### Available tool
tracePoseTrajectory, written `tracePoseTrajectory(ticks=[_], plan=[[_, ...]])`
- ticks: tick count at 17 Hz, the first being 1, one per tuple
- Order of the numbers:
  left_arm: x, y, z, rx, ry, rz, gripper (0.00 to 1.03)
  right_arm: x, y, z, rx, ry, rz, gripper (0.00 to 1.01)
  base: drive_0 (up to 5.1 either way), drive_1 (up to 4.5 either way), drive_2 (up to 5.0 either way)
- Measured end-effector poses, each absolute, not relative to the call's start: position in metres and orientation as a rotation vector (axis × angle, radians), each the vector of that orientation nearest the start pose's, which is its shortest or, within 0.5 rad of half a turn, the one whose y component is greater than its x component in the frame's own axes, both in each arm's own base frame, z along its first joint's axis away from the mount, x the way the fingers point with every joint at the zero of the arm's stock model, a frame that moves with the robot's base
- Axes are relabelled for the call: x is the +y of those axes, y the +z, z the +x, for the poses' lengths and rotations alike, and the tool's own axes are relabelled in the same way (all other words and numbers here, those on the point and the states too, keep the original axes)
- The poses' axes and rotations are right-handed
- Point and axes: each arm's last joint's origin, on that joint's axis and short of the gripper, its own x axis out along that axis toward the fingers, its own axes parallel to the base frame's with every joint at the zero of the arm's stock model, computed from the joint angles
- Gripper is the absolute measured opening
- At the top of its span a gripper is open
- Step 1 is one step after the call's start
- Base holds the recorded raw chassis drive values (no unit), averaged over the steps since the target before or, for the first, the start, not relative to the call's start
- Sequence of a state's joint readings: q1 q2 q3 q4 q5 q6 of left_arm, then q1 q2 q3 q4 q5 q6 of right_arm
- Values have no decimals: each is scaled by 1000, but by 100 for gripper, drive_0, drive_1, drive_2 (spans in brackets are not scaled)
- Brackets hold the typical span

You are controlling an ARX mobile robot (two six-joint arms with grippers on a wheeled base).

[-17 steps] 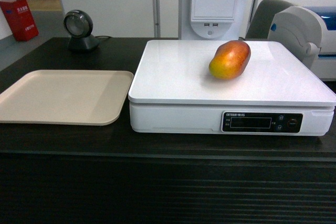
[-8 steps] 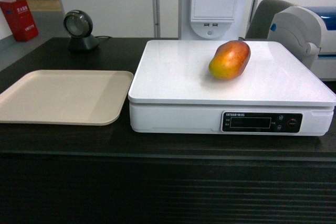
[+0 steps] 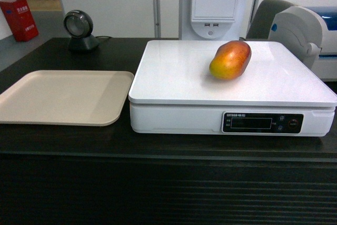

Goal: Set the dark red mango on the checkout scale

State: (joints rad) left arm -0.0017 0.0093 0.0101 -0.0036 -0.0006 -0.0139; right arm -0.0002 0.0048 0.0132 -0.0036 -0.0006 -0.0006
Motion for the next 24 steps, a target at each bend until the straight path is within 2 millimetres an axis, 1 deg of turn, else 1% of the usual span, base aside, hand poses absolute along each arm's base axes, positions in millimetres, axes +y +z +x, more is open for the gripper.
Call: tracePoseTrajectory(ticks=[24], plan=[[0, 166, 98, 3, -1, -14, 98, 0, 167, 97, -5, 0, -1, 98, 0, 0, 0]])
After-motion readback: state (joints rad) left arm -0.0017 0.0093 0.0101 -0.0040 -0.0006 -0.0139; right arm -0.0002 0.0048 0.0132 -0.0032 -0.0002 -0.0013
